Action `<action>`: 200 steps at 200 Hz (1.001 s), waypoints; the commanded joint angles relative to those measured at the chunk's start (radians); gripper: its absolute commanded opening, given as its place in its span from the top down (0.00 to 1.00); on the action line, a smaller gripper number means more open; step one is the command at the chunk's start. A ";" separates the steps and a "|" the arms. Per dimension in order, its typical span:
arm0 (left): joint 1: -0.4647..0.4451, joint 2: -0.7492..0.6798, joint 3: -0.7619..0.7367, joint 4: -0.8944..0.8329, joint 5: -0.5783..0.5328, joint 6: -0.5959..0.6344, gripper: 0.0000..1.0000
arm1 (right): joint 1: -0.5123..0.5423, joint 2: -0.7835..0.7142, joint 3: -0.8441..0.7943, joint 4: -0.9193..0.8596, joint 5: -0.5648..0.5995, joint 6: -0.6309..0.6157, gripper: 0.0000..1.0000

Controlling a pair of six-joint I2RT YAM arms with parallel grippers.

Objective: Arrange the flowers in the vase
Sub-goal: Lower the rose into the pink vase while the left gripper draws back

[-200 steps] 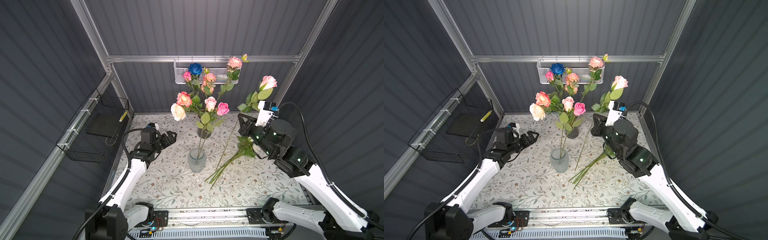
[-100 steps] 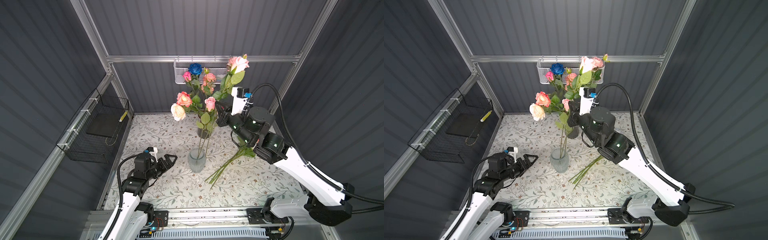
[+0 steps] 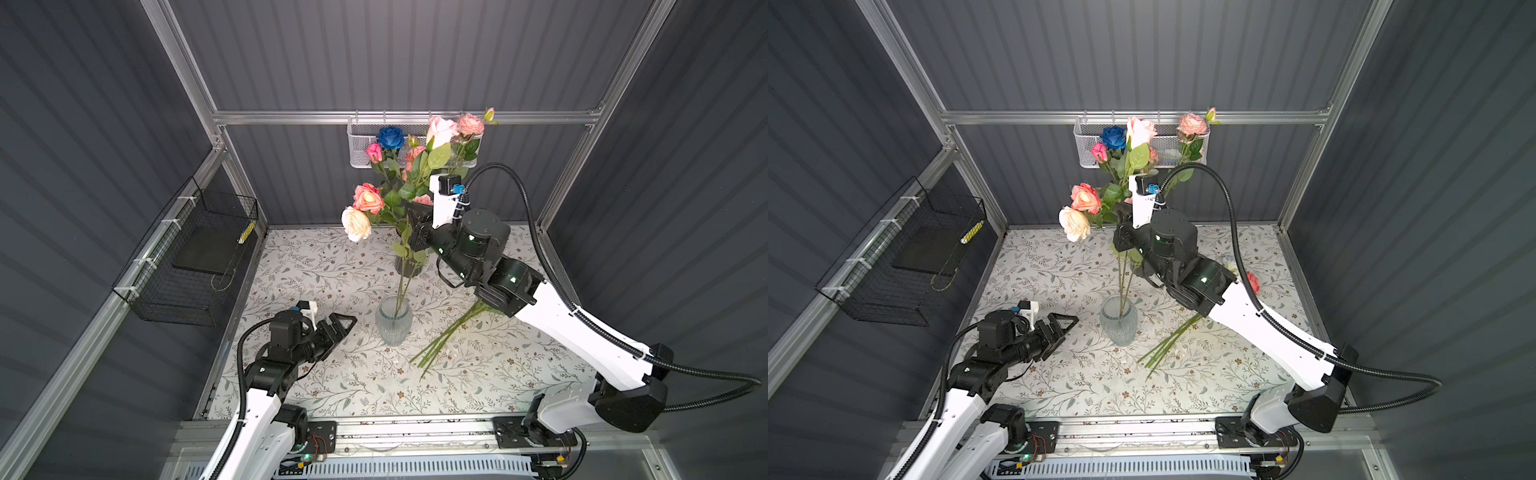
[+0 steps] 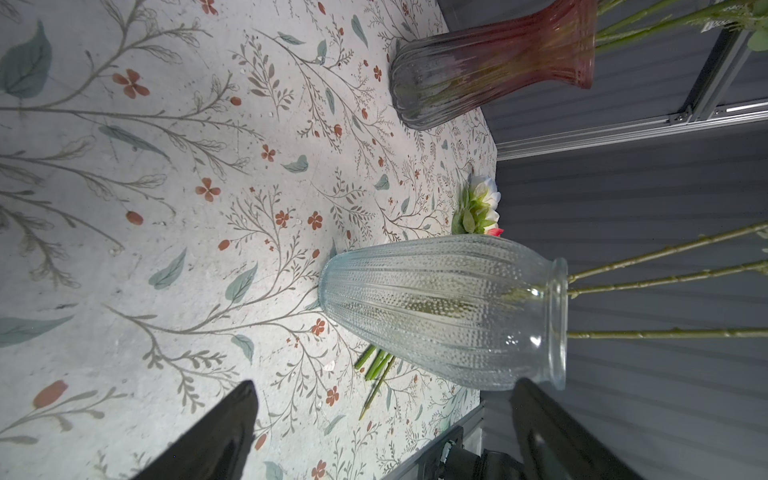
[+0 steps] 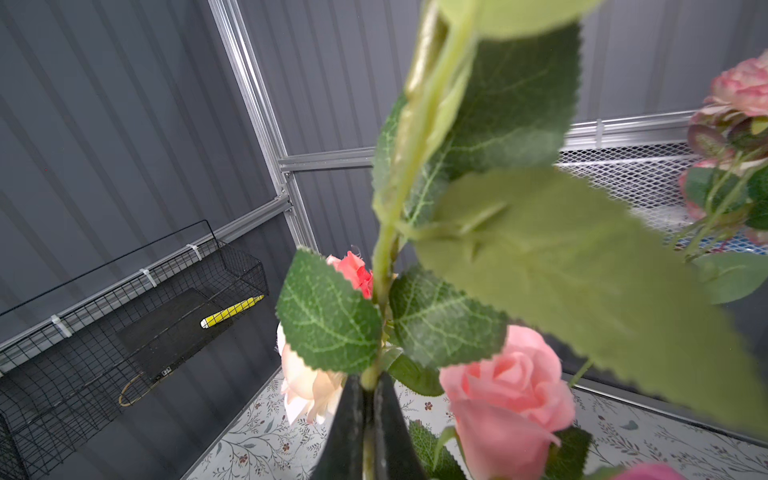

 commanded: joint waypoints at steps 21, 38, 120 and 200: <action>0.004 -0.012 0.010 0.007 0.029 -0.005 0.03 | 0.027 -0.007 -0.068 0.035 -0.003 -0.004 1.00; 0.004 -0.015 0.006 0.006 0.024 -0.006 0.03 | 0.066 -0.029 -0.138 0.035 0.032 -0.018 0.95; 0.003 0.074 0.059 0.048 0.039 0.020 0.02 | 0.151 -0.043 -0.277 -0.112 0.072 0.054 0.75; 0.004 0.214 0.208 0.047 0.045 0.095 0.03 | 0.226 -0.149 -0.300 -0.223 0.191 0.109 0.47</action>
